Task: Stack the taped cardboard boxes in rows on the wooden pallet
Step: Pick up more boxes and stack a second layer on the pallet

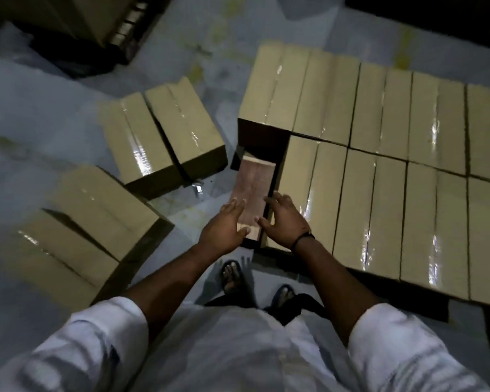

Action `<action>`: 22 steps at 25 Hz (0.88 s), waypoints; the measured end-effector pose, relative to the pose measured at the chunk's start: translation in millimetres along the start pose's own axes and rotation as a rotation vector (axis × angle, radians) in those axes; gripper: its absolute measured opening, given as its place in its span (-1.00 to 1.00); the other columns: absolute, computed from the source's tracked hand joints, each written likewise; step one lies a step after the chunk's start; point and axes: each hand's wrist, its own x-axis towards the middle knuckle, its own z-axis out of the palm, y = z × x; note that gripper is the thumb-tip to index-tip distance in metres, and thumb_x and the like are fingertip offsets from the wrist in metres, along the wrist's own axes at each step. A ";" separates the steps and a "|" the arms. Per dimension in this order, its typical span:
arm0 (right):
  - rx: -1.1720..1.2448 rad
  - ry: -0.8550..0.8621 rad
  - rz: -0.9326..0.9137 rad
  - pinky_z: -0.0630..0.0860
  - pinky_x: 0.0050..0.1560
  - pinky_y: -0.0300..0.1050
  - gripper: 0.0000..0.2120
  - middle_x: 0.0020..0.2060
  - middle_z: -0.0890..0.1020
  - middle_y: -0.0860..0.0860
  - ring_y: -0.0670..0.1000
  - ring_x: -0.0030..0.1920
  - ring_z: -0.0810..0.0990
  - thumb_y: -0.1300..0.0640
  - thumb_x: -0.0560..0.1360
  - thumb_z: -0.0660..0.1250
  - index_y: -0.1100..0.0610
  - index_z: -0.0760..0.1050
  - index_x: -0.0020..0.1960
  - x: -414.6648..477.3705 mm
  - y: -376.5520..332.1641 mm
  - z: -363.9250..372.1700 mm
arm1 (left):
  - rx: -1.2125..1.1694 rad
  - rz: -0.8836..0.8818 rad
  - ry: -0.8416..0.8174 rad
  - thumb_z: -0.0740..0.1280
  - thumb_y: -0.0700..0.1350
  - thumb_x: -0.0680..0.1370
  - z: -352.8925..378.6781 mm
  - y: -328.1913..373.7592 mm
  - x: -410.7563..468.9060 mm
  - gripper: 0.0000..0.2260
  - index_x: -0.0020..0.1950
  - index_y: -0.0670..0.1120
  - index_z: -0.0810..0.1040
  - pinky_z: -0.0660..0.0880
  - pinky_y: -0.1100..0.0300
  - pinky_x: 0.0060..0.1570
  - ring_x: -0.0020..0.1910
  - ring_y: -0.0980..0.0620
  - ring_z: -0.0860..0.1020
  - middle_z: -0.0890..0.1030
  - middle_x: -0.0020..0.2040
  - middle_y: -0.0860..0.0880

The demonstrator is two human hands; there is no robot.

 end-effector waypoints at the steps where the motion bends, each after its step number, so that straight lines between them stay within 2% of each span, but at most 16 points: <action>1: -0.037 0.033 -0.040 0.20 0.57 0.07 -0.34 0.60 0.23 0.18 0.19 0.60 0.14 -0.13 0.59 0.35 0.10 0.27 0.59 -5.7 -10.6 -0.5 | -0.004 -0.010 0.034 0.39 0.00 0.62 -8.3 -0.3 -15.5 -0.30 0.67 -0.02 0.11 0.20 0.03 0.54 0.63 -0.09 0.13 0.12 0.67 -0.08; 4: -0.108 0.092 -0.141 0.17 0.59 0.13 -0.30 0.61 0.20 0.20 0.22 0.61 0.13 -0.15 0.60 0.32 0.10 0.20 0.62 -17.7 -36.9 -6.8 | -0.021 -0.059 0.161 0.36 0.00 0.64 -24.1 -1.2 -56.8 -0.32 0.67 -0.02 0.10 0.13 0.08 0.54 0.64 -0.10 0.11 0.11 0.67 -0.09; 7: -0.162 0.077 -0.246 0.08 0.62 0.12 -0.27 0.63 0.12 0.18 0.22 0.63 0.07 -0.18 0.61 0.27 0.08 0.09 0.65 -24.7 -57.2 -12.9 | -0.069 -0.160 0.277 0.36 0.03 0.64 -34.6 -11.3 -95.3 -0.32 0.68 -0.02 0.11 0.11 0.01 0.57 0.64 -0.11 0.08 0.10 0.67 -0.10; 13: -0.177 0.020 -0.443 0.08 0.61 0.12 -0.27 0.64 0.10 0.14 0.19 0.64 0.02 -0.20 0.62 0.26 0.04 0.08 0.66 -48.8 -107.1 -3.0 | -0.091 -0.355 0.454 0.36 0.07 0.64 -33.3 -22.2 -182.3 -0.31 0.68 0.04 0.10 0.08 -0.03 0.56 0.65 -0.10 0.01 0.10 0.67 -0.05; 17: -0.172 -0.050 -0.556 0.02 0.62 0.12 -0.26 0.66 0.04 0.12 0.18 0.65 -0.04 -0.20 0.63 0.25 0.02 0.04 0.67 -70.9 -144.5 24.3 | -0.130 -0.463 0.532 0.37 0.09 0.62 -30.9 -43.0 -231.0 -0.31 0.67 0.07 0.11 0.12 -0.08 0.56 0.66 -0.10 0.02 0.13 0.67 -0.04; 22: -0.251 -0.110 -0.606 -0.01 0.60 0.06 -0.27 0.67 -0.01 0.07 0.14 0.65 -0.08 -0.24 0.64 0.20 -0.01 -0.02 0.68 -84.4 -184.7 56.5 | -0.185 -0.552 0.590 0.36 0.11 0.62 -36.3 -79.6 -270.8 -0.29 0.68 0.10 0.07 0.15 -0.11 0.56 0.66 -0.08 -0.02 0.10 0.68 0.00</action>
